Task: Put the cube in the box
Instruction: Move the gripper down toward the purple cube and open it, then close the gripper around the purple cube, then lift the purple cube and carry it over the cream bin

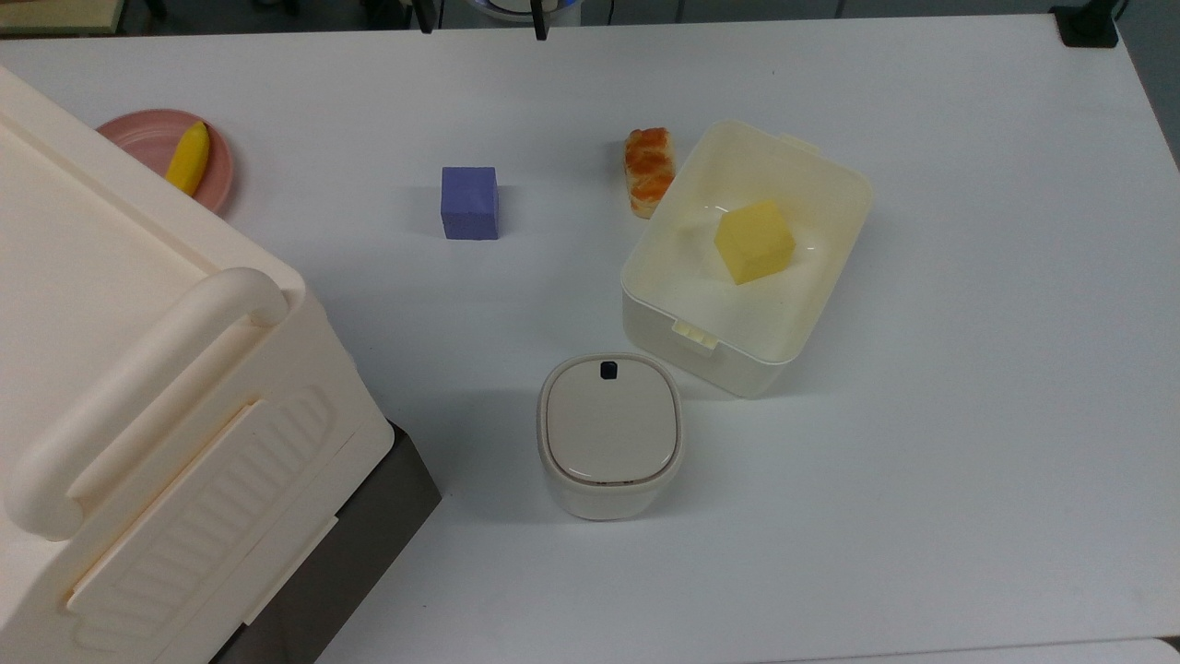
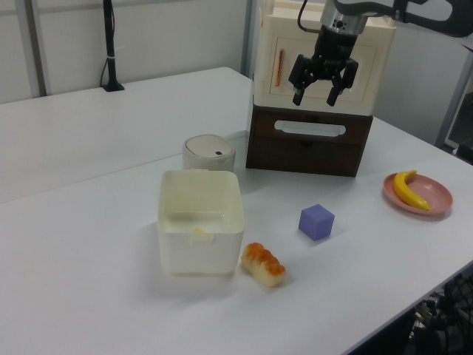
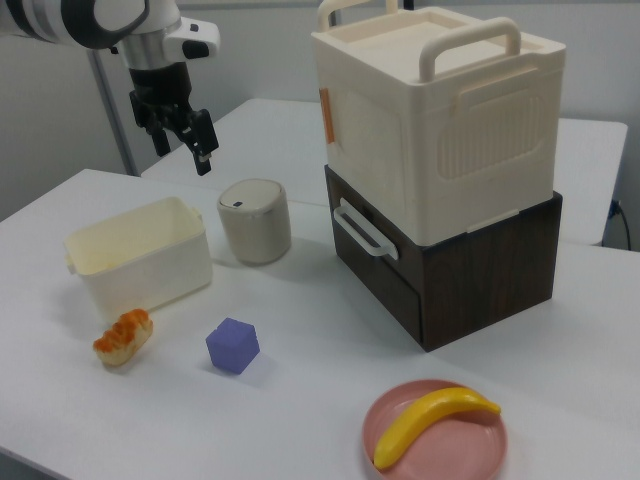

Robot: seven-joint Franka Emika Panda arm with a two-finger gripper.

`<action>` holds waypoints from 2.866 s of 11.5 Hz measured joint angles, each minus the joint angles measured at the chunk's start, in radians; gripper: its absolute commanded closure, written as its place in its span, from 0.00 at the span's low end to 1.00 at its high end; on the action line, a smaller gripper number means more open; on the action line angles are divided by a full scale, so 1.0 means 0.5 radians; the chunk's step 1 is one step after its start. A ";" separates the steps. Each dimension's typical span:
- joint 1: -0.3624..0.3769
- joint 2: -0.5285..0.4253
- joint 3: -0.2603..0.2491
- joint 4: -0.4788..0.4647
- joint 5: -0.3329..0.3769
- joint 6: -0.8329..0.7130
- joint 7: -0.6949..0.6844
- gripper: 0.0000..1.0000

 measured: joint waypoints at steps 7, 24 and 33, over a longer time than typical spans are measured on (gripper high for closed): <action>0.000 0.000 0.000 -0.006 0.000 0.000 -0.002 0.00; -0.062 -0.167 -0.056 -1.252 -0.153 0.921 -0.278 0.00; -0.051 0.194 -0.056 -1.262 -0.343 1.174 -0.283 0.66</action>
